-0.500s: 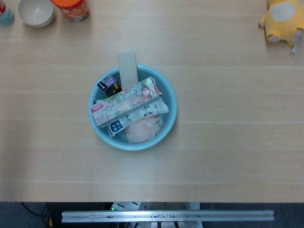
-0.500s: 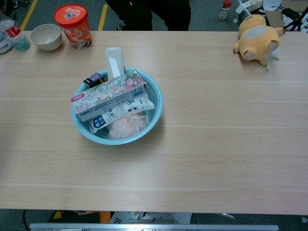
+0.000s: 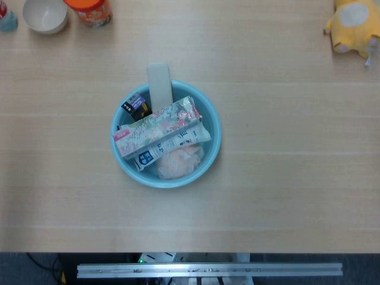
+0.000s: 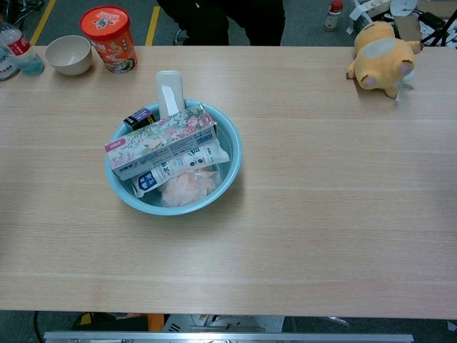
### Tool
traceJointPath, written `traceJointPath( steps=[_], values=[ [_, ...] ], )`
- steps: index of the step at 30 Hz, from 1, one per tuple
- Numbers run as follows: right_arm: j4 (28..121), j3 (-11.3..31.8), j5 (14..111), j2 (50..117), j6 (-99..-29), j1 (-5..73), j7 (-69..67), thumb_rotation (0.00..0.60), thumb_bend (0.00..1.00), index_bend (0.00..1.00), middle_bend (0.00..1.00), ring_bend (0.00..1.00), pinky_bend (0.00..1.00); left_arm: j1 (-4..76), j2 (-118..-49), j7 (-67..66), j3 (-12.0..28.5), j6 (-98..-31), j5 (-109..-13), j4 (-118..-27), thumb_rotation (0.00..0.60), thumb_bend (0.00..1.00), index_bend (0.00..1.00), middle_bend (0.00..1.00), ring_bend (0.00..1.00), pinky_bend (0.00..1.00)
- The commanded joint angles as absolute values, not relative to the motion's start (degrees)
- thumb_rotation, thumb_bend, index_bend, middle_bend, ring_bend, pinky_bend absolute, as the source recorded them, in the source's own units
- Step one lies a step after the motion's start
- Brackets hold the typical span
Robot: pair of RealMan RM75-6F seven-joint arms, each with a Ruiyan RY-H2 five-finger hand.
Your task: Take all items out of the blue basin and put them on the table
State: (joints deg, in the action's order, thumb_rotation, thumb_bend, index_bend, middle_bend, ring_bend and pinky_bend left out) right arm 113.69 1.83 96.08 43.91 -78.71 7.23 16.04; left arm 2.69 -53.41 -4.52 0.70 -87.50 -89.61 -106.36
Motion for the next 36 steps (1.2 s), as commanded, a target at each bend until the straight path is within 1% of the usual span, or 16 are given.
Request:
traceJointPath(
  steps=[1,6,10,14,19,21,24,28,36],
  values=[
    [117.4,4.7,95.6,45.6,-70.7,14.1,18.2,0.6,0.23,0.16,0.26,0.19,0.25,2.6,-53.5,-4.3,0.7,-87.6,-89.5,-106.4,0.6,0.32,0.32,0.26,0.18,0.16],
    [118.3,8.4,90.0,51.3,-60.6,22.5,21.3,0.6,0.23,0.16,0.26,0.19,0.25,2.3,-53.3,-4.6,0.6,-88.1,-89.6,-106.8,0.6,0.32,0.32,0.26,0.18,0.16],
    [117.4,11.1,83.2,58.3,-52.8,30.0,25.5,0.6,0.22,0.16,0.26,0.19,0.25,2.2,-53.1,-5.2,0.3,-88.0,-90.1,-107.2,0.6,0.32,0.32,0.26,0.18,0.16],
    [114.7,13.2,75.2,65.4,-47.7,36.7,30.7,0.6,0.18,0.16,0.26,0.19,0.25,2.1,-52.9,-5.6,0.2,-87.9,-90.0,-107.6,0.6,0.32,0.32,0.26,0.18,0.16],
    [109.9,14.4,65.8,74.4,-46.3,44.2,39.2,0.6,0.14,0.16,0.26,0.19,0.25,2.1,-52.8,-5.6,0.4,-88.1,-89.6,-107.7,0.6,0.32,0.32,0.26,0.18,0.16],
    [108.6,14.6,61.5,77.1,-46.3,46.8,42.2,0.6,0.12,0.16,0.26,0.19,0.25,2.1,-52.8,-5.5,0.4,-88.0,-89.6,-107.8,0.6,0.32,0.32,0.26,0.18,0.16],
    [106.0,14.6,55.6,81.3,-47.2,51.3,47.3,0.6,0.1,0.16,0.26,0.19,0.25,2.2,-52.8,-5.1,0.5,-88.0,-89.6,-107.8,0.6,0.32,0.32,0.26,0.18,0.16],
    [102.1,14.3,48.7,86.9,-48.1,57.0,51.9,0.6,0.09,0.16,0.26,0.19,0.25,2.0,-52.7,-4.0,0.9,-88.7,-89.3,-107.4,0.6,0.32,0.32,0.26,0.18,0.16],
    [94.4,14.0,40.3,95.0,-50.1,65.3,56.5,0.6,0.09,0.16,0.26,0.19,0.26,1.4,-52.4,-2.2,0.9,-89.2,-88.6,-106.2,0.6,0.32,0.32,0.26,0.18,0.16]
  ],
)
